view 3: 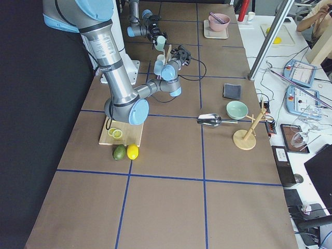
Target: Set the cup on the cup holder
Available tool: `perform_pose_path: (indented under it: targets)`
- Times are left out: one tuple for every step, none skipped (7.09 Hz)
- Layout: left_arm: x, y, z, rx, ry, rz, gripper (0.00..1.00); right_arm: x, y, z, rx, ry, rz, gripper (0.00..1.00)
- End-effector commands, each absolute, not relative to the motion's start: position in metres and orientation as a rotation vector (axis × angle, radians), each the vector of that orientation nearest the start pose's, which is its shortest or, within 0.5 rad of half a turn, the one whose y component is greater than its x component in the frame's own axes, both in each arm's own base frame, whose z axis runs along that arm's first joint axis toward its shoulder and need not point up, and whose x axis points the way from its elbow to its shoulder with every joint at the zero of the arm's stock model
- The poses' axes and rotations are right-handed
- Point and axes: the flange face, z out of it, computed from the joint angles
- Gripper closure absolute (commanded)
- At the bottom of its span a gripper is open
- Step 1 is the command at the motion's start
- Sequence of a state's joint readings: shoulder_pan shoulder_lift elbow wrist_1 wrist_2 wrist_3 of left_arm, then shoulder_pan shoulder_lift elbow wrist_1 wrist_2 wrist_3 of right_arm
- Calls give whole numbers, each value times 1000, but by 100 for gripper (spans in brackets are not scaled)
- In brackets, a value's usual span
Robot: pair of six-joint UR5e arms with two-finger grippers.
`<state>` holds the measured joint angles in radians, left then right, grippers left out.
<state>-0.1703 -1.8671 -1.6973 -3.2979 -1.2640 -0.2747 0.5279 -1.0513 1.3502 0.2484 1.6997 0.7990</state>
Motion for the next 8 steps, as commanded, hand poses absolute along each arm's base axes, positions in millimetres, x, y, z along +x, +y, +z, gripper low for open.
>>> perform_pose_path:
  targets:
    - [474, -251, 272, 1563, 1457, 333, 94, -482, -393, 273, 1222, -1768, -313, 95]
    - [474, -252, 273, 1564, 1455, 333, 94, -480, -387, 279, 1214, -1769, -317, 95]
    - [475, -254, 274, 1564, 1451, 334, 94, -477, -380, 281, 1213, -1781, -321, 95]
    - [475, -254, 275, 1564, 1448, 334, 94, -466, -377, 293, 1221, -1785, -324, 95]
    - [475, -255, 275, 1564, 1446, 333, 94, -460, -378, 302, 1225, -1780, -322, 95]
    - [477, -257, 281, 1559, 1435, 340, 94, -454, -380, 311, 1224, -1765, -319, 95]
    - [477, -258, 282, 1563, 1436, 336, 94, -454, -383, 309, 1225, -1768, -326, 95]
    - [476, -259, 282, 1564, 1435, 335, 94, -455, -382, 309, 1222, -1770, -330, 94]
